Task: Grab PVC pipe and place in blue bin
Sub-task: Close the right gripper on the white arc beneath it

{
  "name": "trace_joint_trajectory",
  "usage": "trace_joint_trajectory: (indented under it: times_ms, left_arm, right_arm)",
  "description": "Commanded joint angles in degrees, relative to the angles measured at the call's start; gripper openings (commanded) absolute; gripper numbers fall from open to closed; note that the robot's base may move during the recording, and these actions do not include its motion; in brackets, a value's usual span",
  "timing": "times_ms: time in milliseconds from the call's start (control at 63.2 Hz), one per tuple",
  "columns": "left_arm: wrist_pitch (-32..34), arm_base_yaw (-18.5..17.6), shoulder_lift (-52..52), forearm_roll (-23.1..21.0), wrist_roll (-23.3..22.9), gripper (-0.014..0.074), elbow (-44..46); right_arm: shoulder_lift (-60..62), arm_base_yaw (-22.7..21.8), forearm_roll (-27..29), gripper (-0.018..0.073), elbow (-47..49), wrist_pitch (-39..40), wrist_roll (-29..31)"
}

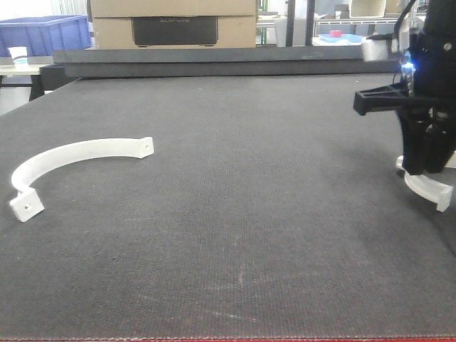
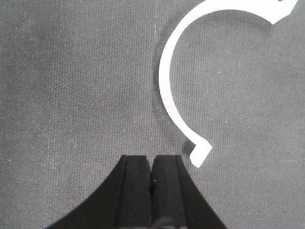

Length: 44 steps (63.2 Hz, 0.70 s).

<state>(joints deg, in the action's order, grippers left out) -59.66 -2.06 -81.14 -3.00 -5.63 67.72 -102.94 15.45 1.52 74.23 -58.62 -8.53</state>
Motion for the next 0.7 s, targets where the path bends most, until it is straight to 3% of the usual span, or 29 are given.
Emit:
trace_joint_trajectory:
  times_ms: [0,79,459,570,681]
  left_arm:
    - [0.47,0.16,0.05,-0.54,0.07,-0.0111,0.44]
    - [0.47,0.16,0.05,-0.54,0.07,-0.0111,0.44]
    - [0.47,0.16,0.05,-0.54,0.07,-0.0111,0.44]
    - [0.46,0.16,0.05,-0.64,0.07,-0.0111,0.44]
    - [-0.06,0.16,0.05,-0.78,0.07,-0.0111,0.44]
  right_arm:
    - [-0.45,-0.04,0.17,0.0207,0.42,0.44,-0.04]
    - [-1.32,-0.04,0.17,0.0260,0.42,0.56,-0.28]
    - [-3.76,-0.04,0.17,0.0242,0.42,1.75,-0.58]
    - [-3.76,-0.04,0.17,0.0108,0.42,1.59,-0.58]
    - [-3.50,-0.04,0.17,-0.0167,0.42,0.51,-0.58]
